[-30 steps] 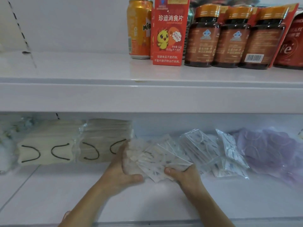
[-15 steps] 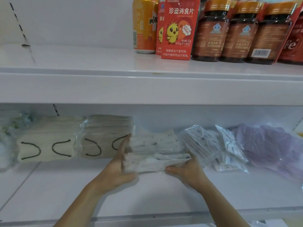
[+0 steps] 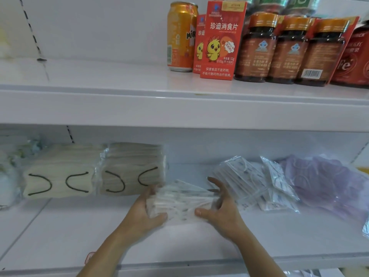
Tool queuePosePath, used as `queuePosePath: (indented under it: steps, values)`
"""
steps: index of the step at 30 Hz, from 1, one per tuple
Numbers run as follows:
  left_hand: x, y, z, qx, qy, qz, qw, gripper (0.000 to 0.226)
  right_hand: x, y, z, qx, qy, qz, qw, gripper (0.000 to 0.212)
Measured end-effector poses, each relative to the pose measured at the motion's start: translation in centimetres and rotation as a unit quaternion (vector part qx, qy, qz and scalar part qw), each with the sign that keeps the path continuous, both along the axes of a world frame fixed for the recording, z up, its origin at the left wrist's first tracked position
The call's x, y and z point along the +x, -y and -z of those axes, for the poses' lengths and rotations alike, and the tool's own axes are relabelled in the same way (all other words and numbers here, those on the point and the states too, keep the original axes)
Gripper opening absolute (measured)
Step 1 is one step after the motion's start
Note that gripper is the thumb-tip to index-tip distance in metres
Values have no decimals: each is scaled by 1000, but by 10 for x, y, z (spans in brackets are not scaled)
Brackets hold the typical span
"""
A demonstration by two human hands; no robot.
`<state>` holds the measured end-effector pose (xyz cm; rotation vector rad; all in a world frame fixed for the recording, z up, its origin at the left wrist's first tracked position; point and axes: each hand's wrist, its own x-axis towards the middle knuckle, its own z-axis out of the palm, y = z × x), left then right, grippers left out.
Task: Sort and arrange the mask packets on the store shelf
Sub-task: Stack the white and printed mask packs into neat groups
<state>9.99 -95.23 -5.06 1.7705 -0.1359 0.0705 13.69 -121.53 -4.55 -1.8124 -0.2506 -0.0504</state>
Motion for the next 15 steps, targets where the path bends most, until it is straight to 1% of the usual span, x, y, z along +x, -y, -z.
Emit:
queuePosePath:
  steps: [3, 5, 7, 9, 10, 12, 15]
  values:
    - [1, 1, -10, -2, 34, -38, 999, 68, 3, -8, -9, 27, -2, 16, 1000, 69]
    - [0, -3, -18, 10, 55, -43, 998, 71, 5, -8, -17, 26, -1, 4, 1000, 64]
    - [-3, -9, -19, 44, 62, -35, 996, 81, 4, -4, -17, 2, 10, -17, 1000, 74]
    - [-10, -13, -14, 56, 53, -14, 997, 89, -2, -2, -10, -18, 2, -36, 999, 88]
    - [-12, -14, -10, 58, 49, -4, 997, 91, -5, -2, -5, -29, 2, -35, 999, 90]
    - [-15, -12, -3, 60, 47, -4, 997, 85, -9, -6, 0, -41, 7, -19, 999, 82]
    - [-15, -7, -6, 38, 44, -16, 998, 71, -8, -11, -6, -49, 1, -19, 999, 55]
